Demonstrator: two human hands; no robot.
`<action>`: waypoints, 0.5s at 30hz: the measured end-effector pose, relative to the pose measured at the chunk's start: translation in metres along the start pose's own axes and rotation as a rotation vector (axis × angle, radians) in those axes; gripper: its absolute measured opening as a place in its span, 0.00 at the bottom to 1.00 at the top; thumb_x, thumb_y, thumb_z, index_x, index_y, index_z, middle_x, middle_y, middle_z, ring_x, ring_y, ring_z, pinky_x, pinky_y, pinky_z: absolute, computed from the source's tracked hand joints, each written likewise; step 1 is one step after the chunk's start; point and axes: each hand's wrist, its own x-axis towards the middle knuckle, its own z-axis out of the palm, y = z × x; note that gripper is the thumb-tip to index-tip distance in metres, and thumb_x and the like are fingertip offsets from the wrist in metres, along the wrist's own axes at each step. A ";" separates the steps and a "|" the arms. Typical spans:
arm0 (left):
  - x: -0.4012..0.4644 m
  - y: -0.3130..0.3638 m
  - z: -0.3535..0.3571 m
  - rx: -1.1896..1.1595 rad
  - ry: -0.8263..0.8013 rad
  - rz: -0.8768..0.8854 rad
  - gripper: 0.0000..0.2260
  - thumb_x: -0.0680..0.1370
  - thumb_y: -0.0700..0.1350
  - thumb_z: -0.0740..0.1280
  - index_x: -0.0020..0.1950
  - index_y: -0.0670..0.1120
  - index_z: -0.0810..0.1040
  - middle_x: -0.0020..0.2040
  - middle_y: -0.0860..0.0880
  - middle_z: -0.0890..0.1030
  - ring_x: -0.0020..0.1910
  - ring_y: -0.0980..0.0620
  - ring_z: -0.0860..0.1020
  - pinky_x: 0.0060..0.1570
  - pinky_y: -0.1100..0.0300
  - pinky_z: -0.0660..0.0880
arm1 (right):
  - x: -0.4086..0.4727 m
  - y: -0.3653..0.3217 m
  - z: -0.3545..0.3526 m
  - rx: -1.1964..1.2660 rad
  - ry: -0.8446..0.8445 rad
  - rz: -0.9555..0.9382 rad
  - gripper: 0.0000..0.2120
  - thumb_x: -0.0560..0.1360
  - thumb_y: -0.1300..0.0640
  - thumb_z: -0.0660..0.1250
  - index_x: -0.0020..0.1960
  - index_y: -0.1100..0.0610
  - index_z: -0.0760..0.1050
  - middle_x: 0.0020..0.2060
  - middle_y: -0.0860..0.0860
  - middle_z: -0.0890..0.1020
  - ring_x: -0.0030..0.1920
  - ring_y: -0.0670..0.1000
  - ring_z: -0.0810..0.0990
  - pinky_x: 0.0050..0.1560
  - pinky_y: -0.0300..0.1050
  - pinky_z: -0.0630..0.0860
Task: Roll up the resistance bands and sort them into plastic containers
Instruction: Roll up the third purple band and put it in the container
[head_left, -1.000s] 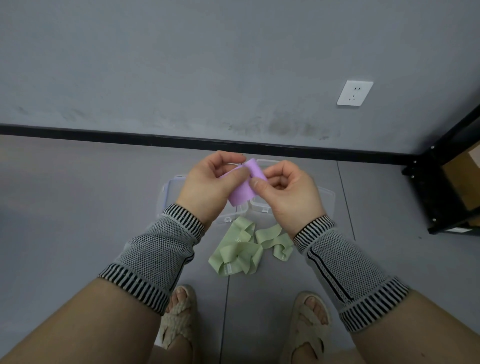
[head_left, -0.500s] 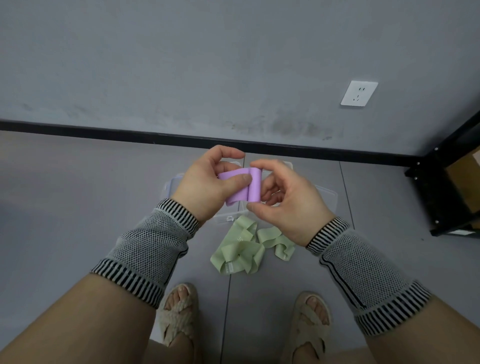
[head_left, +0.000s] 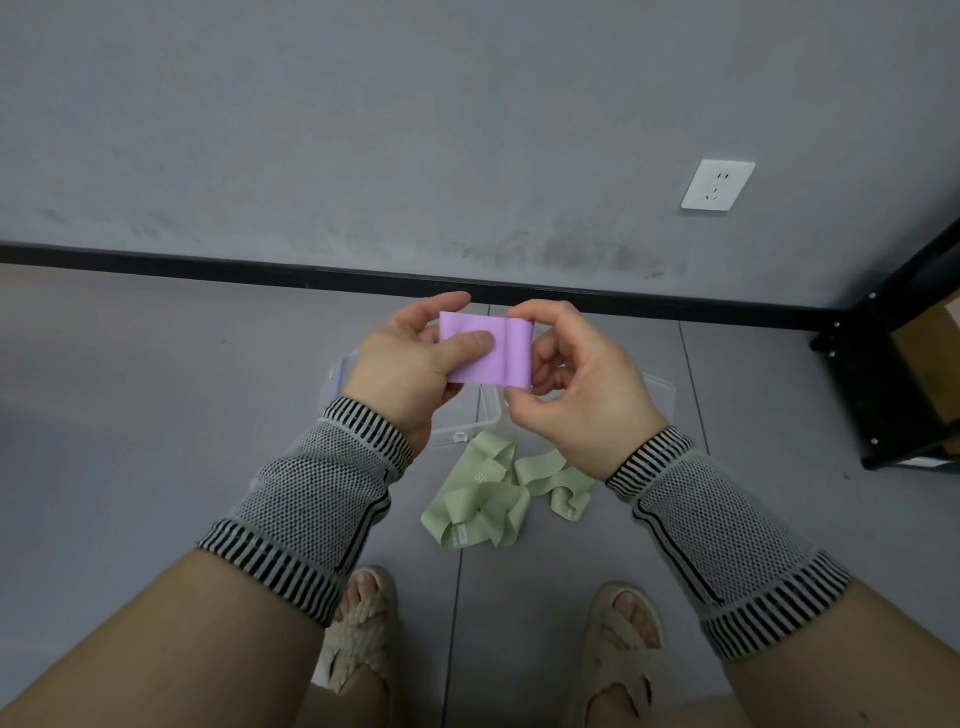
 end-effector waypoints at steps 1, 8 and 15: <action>0.000 0.001 -0.002 0.001 0.013 0.018 0.14 0.73 0.34 0.68 0.53 0.50 0.76 0.30 0.56 0.80 0.32 0.59 0.76 0.36 0.64 0.72 | 0.000 -0.001 -0.001 0.020 0.004 -0.004 0.27 0.65 0.65 0.72 0.53 0.38 0.70 0.36 0.52 0.78 0.37 0.52 0.77 0.45 0.49 0.79; -0.005 -0.002 0.004 0.034 -0.019 0.065 0.08 0.72 0.34 0.70 0.48 0.45 0.77 0.37 0.49 0.82 0.36 0.55 0.81 0.36 0.62 0.78 | -0.001 0.005 -0.005 -0.113 0.011 -0.047 0.26 0.66 0.63 0.73 0.59 0.45 0.73 0.35 0.48 0.77 0.37 0.46 0.76 0.45 0.41 0.77; -0.005 -0.013 0.012 0.152 0.001 0.140 0.10 0.70 0.36 0.73 0.46 0.45 0.77 0.45 0.43 0.83 0.44 0.45 0.82 0.46 0.53 0.80 | 0.000 0.009 0.001 -0.239 0.032 -0.113 0.29 0.67 0.61 0.73 0.66 0.49 0.73 0.38 0.40 0.72 0.38 0.40 0.72 0.41 0.34 0.72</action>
